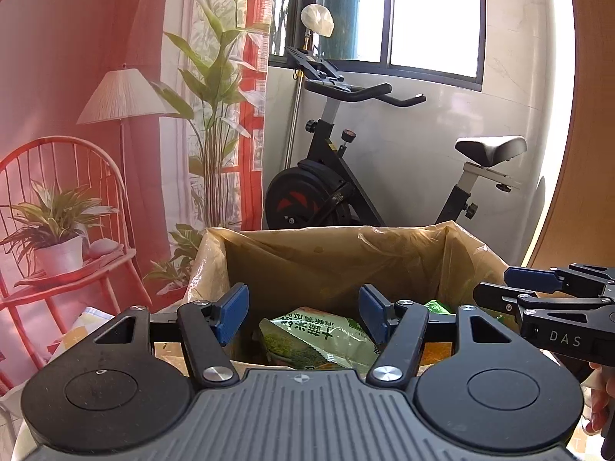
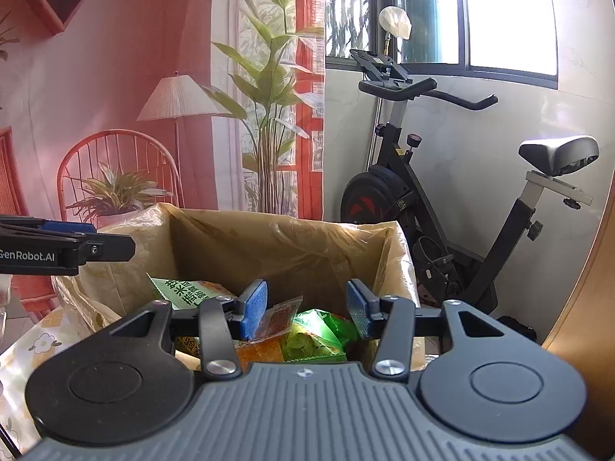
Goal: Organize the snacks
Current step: 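Open both tools over the box to drop the two snacks, then lower both tools to the bread loaf and yellow packet beside the box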
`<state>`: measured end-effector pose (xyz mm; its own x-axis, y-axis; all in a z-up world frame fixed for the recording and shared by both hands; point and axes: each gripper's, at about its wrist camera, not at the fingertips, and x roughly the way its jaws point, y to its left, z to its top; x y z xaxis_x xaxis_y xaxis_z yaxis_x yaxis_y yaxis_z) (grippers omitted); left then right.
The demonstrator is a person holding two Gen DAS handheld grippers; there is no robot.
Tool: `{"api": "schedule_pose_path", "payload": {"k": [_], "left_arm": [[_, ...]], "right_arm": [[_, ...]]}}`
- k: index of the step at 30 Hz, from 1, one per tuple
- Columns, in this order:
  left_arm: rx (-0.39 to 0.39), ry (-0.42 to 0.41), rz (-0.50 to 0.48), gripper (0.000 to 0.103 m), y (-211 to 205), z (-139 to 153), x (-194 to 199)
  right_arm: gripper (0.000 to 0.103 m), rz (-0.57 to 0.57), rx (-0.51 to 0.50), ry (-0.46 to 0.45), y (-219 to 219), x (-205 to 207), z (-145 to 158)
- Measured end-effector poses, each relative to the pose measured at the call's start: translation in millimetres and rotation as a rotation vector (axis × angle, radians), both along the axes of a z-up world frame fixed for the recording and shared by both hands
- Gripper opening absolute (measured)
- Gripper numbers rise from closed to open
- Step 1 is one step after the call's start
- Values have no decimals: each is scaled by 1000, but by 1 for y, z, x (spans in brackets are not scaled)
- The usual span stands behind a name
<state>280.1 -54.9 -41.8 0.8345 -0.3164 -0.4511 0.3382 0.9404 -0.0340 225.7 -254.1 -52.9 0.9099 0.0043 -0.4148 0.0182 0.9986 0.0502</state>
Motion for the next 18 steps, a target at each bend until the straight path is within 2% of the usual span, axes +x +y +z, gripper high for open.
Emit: {"api": "schedule_pose_path", "payload": {"k": [9, 18], "left_arm": [[6, 5, 11, 66, 18, 7, -39], [-13, 50, 30, 66, 49, -7, -84]], "right_arm": [[49, 26, 25, -9, 18, -38, 6], [50, 56, 24, 17, 33, -77, -5]]}}
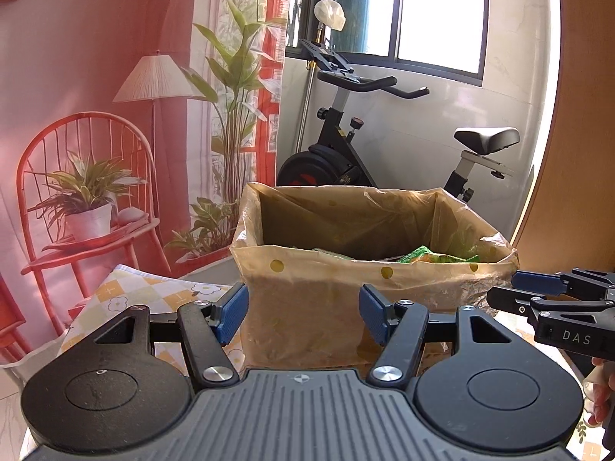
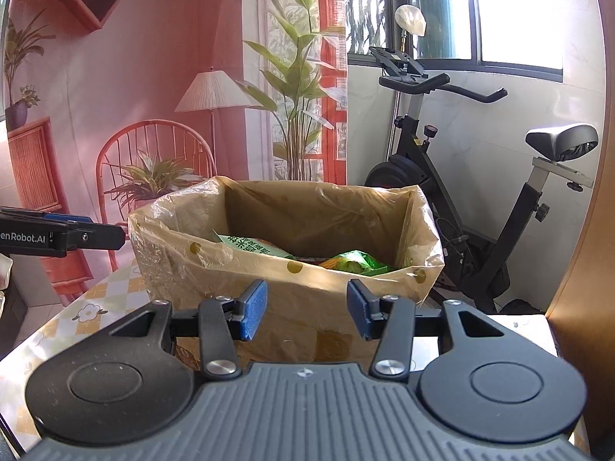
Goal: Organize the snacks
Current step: 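Lower both tools to the bread loaf and yellow packet beside the box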
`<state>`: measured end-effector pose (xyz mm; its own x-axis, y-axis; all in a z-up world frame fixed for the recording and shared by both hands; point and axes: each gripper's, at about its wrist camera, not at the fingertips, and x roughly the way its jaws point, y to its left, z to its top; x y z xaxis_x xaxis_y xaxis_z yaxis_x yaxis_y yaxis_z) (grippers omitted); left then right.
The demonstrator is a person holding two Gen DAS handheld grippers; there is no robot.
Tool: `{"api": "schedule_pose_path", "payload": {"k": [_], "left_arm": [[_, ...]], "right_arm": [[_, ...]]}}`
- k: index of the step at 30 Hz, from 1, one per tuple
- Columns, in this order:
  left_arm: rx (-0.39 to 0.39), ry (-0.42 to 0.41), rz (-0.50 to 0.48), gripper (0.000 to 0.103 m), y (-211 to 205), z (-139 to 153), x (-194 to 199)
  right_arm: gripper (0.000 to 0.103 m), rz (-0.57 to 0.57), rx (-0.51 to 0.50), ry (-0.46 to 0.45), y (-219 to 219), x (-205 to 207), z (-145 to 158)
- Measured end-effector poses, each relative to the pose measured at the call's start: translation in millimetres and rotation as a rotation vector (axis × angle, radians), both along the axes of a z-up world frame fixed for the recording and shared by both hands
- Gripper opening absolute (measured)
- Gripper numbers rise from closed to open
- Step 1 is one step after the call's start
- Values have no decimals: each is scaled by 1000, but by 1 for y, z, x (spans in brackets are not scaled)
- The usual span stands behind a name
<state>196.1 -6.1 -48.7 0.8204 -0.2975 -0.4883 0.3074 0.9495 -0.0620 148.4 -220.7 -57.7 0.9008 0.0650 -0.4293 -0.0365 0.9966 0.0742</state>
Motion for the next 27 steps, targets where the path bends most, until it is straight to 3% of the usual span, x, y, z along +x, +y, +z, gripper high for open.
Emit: {"api": "schedule_pose_path", "payload": {"k": [8, 16, 18, 23, 27], "left_arm": [[-11, 64, 19, 66, 27, -37, -26], [7, 125, 45, 66, 42, -73, -28], [10, 132, 49, 66, 44, -80, -26], [5, 157, 55, 66, 47, -95, -18], [-1, 178, 52, 66, 47, -107, -12]], "right_arm": [[52, 9, 37, 39, 8, -25, -24], [53, -9, 61, 120, 10, -31, -63], [56, -12, 66, 137, 9, -29, -71], [76, -7, 74, 171, 10, -18, -87], [84, -7, 85, 213, 15, -6, -104]]}}
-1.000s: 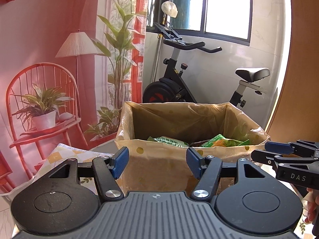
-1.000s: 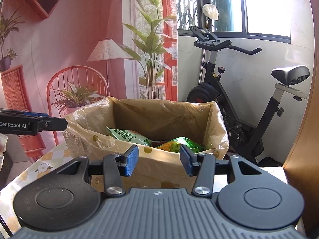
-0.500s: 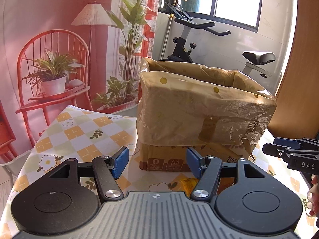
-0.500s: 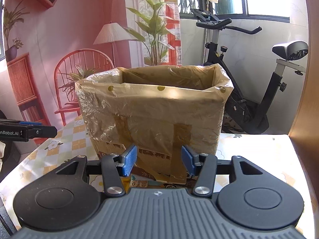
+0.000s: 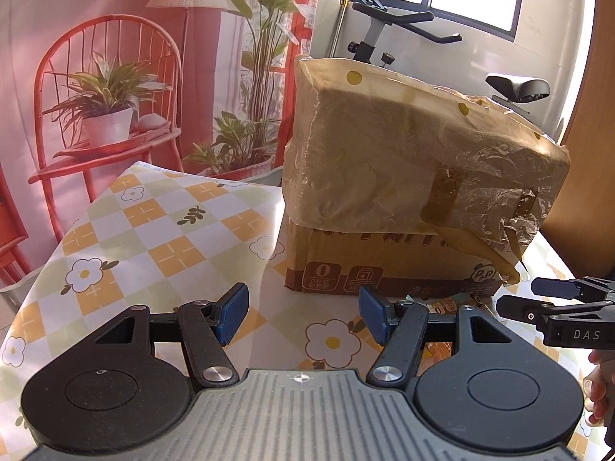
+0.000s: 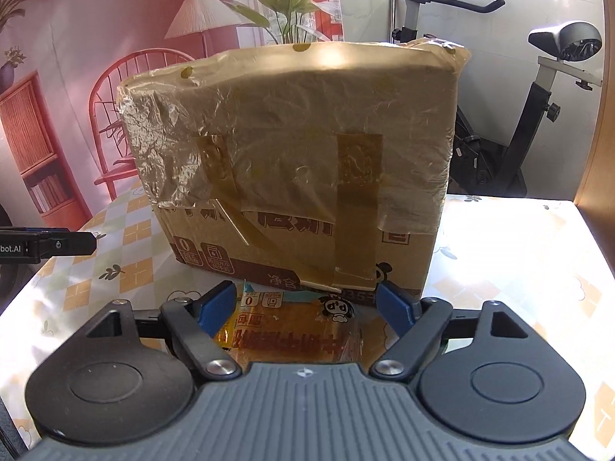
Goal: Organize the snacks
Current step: 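Lower both tools to the bread loaf and yellow packet beside the box, then grasp the yellow packet with the left tool while the right tool grasps the wrapped bread loaf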
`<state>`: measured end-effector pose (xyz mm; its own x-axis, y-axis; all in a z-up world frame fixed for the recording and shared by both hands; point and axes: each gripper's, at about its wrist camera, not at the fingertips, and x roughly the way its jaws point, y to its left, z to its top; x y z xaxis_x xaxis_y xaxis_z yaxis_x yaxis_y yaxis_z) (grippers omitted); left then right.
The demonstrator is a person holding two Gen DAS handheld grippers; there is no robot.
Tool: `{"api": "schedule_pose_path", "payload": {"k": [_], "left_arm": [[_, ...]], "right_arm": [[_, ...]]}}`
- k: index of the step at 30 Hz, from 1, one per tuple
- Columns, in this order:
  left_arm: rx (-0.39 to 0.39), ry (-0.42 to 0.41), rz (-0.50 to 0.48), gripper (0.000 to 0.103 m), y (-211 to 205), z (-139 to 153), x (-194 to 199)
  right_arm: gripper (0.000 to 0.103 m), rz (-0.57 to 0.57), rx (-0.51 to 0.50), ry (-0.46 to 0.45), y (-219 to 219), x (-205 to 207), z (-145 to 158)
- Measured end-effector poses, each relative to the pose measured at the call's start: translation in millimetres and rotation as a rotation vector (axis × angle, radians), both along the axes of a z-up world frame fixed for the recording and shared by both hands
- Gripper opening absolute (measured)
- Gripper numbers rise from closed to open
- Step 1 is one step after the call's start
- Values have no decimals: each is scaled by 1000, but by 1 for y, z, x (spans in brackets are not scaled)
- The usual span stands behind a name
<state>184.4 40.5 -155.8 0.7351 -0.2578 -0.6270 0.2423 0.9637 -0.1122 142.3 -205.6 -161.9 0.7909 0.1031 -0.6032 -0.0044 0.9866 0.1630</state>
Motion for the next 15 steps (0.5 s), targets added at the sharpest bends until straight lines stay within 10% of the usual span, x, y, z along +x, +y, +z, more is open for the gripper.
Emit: {"api": "schedule_pose_path", "payload": {"k": [15], "left_arm": [[-20, 77, -31, 66, -8, -34, 16]], "right_arm": [[98, 6, -18, 133, 22, 40, -54]]}}
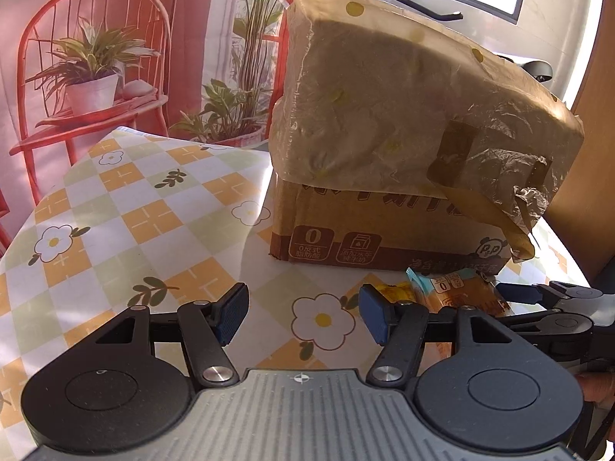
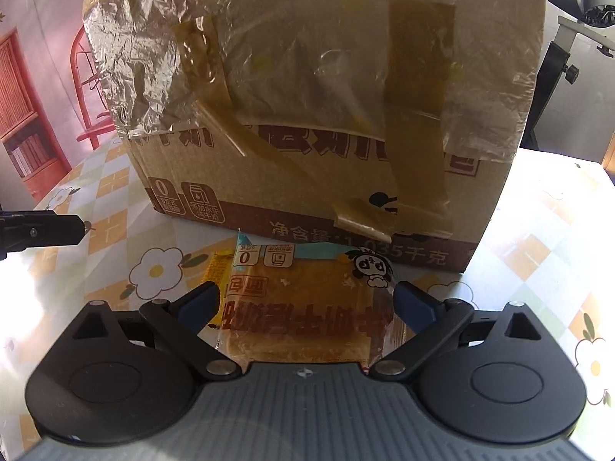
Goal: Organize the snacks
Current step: 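Grasp the yellow packet with the left tool while the right tool grasps the wrapped bread loaf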
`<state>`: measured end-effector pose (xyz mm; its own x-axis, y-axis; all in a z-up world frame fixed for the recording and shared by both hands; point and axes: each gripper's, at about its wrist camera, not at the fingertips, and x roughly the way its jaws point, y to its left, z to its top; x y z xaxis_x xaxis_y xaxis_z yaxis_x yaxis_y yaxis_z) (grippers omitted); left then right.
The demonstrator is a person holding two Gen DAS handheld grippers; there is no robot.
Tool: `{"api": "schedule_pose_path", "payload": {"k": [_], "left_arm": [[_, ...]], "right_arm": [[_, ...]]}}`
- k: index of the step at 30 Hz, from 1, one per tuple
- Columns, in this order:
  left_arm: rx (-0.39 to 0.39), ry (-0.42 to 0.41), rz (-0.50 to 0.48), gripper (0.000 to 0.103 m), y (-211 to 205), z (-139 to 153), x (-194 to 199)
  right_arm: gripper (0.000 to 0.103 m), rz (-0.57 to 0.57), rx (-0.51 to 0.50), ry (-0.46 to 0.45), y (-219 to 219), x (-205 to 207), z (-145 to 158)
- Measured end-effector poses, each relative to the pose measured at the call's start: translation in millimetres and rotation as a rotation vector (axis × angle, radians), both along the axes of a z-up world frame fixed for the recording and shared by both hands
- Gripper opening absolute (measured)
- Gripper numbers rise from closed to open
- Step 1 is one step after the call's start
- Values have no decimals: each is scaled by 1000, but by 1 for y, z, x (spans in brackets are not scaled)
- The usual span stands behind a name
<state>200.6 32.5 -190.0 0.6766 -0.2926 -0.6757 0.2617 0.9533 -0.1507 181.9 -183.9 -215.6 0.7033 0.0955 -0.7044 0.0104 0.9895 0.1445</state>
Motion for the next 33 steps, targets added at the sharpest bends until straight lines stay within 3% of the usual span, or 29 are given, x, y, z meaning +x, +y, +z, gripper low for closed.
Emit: {"api": "schedule_pose_path", "payload": {"k": [3, 6, 8, 17, 27, 28, 29, 30, 33], "left_arm": [[1, 6, -20, 66, -8, -5, 2], [0, 16, -43, 66, -19, -11, 3], [-3, 24, -64, 66, -28, -15, 4], [-11, 79, -142, 66, -78, -43, 16], [91, 79, -109, 64, -115, -67, 36], [95, 72, -109, 60, -116, -68, 35], [102, 60, -109, 45, -117, -68, 34], [112, 51, -111, 37, -119, -68, 32], [98, 54, -119, 34, -116, -69, 25]], "right_arm": [[92, 5, 14, -15, -7, -3, -5], [76, 72, -4, -56, -10, -15, -2], [73, 76, -28, -77, -11, -23, -2], [73, -22, -48, -168, -43, -58, -10], [73, -34, -37, -220, -47, -68, -16], [73, -36, -33, -226, -47, -69, -17], [73, -36, -32, -229, -48, -70, -18], [73, -35, -32, -230, -47, -70, -18], [73, -33, -27, -231, -48, -71, -17]]}}
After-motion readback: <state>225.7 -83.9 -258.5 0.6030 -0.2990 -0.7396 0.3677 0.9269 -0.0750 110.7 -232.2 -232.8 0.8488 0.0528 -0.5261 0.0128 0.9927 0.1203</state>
